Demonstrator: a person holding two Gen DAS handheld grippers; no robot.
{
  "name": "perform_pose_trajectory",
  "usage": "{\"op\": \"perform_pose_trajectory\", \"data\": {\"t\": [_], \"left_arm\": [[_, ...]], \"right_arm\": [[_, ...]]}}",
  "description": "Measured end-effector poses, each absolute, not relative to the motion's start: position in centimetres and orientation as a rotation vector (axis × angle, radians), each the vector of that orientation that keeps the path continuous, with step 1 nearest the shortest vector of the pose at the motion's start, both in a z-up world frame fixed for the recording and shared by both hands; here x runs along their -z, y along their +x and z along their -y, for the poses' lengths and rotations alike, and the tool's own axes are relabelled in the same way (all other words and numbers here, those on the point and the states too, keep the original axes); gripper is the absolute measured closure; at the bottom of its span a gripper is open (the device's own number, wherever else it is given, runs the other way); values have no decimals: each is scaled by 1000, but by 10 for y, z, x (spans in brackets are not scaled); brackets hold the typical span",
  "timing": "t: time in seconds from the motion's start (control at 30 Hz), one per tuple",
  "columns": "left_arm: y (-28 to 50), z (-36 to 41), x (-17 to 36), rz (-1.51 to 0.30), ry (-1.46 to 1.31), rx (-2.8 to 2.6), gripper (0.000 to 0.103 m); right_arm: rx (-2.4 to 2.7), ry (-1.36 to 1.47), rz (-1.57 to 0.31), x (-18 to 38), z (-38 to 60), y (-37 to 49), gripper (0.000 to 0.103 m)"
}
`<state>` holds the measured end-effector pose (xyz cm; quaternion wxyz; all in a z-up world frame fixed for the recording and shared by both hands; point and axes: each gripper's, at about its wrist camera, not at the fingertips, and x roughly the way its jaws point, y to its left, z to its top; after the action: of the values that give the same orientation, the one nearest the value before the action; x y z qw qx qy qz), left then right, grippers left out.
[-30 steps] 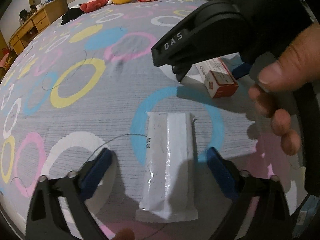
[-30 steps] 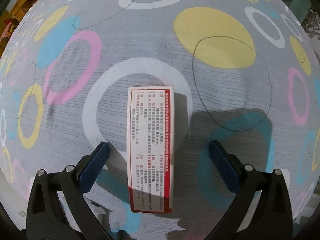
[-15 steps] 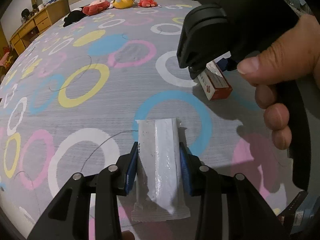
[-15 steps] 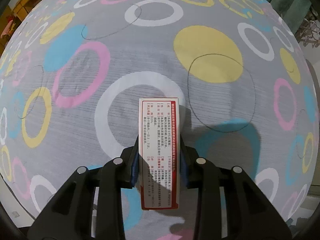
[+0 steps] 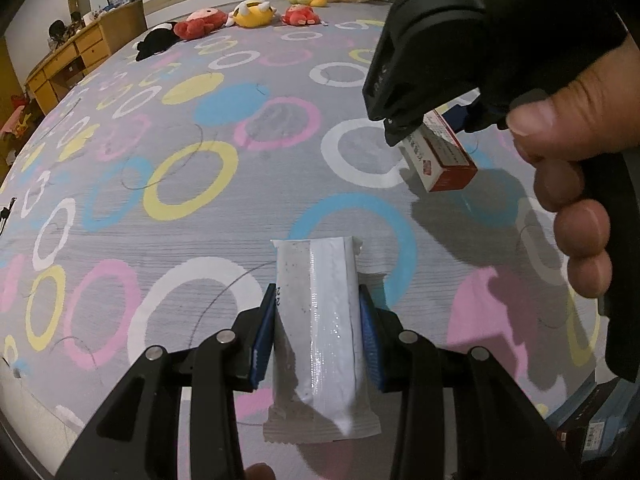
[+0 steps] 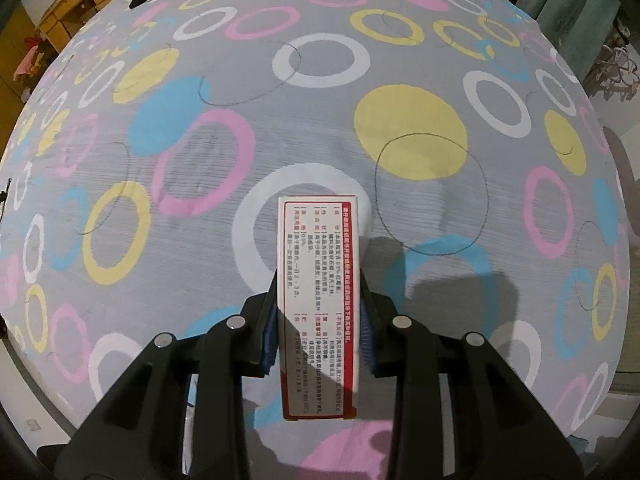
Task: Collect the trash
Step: 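Lift the medicine box and white wrapper and carry them over the trash bag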
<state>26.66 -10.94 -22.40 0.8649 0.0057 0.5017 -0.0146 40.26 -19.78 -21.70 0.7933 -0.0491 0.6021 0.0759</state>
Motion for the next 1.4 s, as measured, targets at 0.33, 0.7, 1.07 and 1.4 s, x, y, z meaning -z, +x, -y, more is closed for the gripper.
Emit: {"op": "perform_pose_trajectory", "data": {"t": [0.33, 0.7, 1.07, 1.4], "left_arm": [[250, 111, 203, -1033, 9, 37, 65], [231, 106, 177, -1011, 7, 34, 65], [209, 102, 144, -967, 5, 36, 65], [182, 100, 113, -912, -3, 47, 65]], "right_arm": [[-184, -101, -1258, 185, 194, 390, 71], [-193, -92, -1215, 151, 196, 363, 71], [-198, -78, -1161, 110, 197, 337, 71], [-243, -67, -1046, 64, 203, 285, 71]]}}
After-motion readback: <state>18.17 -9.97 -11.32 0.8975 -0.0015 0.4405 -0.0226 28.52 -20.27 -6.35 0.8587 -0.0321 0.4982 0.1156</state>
